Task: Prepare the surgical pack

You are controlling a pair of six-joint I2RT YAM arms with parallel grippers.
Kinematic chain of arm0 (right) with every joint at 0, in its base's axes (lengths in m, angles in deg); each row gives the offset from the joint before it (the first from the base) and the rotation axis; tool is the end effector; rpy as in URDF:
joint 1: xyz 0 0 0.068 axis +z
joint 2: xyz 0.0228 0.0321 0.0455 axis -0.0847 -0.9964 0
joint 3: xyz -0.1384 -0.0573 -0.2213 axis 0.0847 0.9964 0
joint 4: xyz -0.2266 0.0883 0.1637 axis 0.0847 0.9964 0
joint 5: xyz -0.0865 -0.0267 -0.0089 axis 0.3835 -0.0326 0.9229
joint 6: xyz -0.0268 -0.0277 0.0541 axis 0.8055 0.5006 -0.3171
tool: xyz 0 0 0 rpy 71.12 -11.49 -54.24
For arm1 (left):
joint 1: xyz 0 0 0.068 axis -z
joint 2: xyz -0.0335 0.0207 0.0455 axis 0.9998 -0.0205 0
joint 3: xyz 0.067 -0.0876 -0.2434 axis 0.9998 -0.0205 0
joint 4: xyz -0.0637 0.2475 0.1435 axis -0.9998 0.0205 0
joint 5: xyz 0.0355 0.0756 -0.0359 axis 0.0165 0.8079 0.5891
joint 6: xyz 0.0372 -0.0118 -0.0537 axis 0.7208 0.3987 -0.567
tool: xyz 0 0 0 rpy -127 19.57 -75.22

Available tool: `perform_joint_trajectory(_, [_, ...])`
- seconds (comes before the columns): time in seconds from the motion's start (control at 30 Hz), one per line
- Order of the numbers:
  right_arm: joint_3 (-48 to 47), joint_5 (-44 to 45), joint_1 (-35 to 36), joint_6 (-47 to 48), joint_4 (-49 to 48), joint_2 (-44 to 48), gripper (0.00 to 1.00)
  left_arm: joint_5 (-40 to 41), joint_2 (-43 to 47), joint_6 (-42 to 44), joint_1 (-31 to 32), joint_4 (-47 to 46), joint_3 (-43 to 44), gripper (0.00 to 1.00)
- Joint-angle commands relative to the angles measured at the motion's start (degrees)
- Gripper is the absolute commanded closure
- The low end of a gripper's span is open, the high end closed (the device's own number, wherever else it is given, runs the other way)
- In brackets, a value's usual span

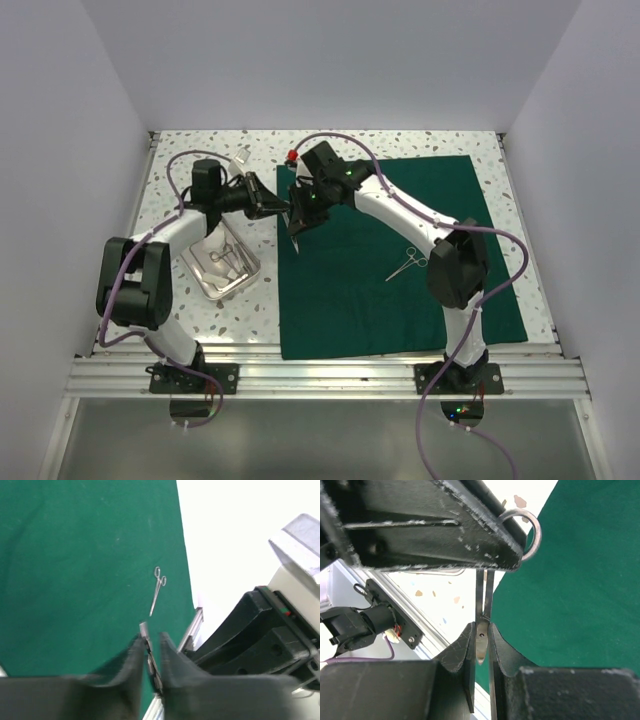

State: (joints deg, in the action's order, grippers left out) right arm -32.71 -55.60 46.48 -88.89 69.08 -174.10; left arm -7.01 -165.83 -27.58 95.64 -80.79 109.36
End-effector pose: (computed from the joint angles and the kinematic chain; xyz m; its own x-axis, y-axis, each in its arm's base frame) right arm 0.3522 0.3381 0.2664 -0.8665 -0.2558 -0.4286 -0.4655 0.7240 0.5090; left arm 0.3840 -0.0879 0.1923 -0.8934 -0.3582 -0.2712 0.1228 0.3861 -0.9143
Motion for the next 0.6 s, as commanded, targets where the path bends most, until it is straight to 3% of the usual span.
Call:
perform_joint_trajectory(0.0, [-2.93,-1.88,0.12,0.24,-0.98,1.73,1.00,-1.87,0.32,-0.96,0.31,-5.09,0.09,0.92])
perform_joint_trajectory(0.03, [-3.19,-0.58,0.12,0.06,-0.03,1.73,0.96,-1.26,0.58,0.44,0.05,-3.70,0.96,1.00])
perform_joint_trajectory(0.1, [-3.98,2.76,-0.23,-0.29,2.26,1.47,0.78,2.41,1.28,8.22,-1.43,6.47,2.54,1.00])
perform_joint_trajectory(0.13, [-4.42,5.74,-1.45,-0.38,5.14,1.55,0.60,4.00,2.16,11.06,-2.49,11.56,4.12,1.00])
perform_joint_trajectory(0.17, [-3.98,6.81,-2.50,-1.25,6.21,1.99,0.56,5.50,2.69,13.61,-3.63,18.83,4.57,1.00])
perform_joint_trajectory(0.3, [2.68,9.54,-9.09,-3.19,7.45,5.59,0.52,13.56,8.04,23.45,-12.85,28.90,3.87,1.00])
perform_joint_trajectory(0.43, [8.92,12.36,-15.77,-4.34,10.17,8.14,0.50,23.34,12.53,27.52,-15.33,37.08,4.58,1.00])
perform_joint_trajectory(0.57, [12.10,14.90,-19.12,-6.00,12.99,9.20,0.49,28.45,11.40,27.62,-17.00,38.59,3.79,1.00])
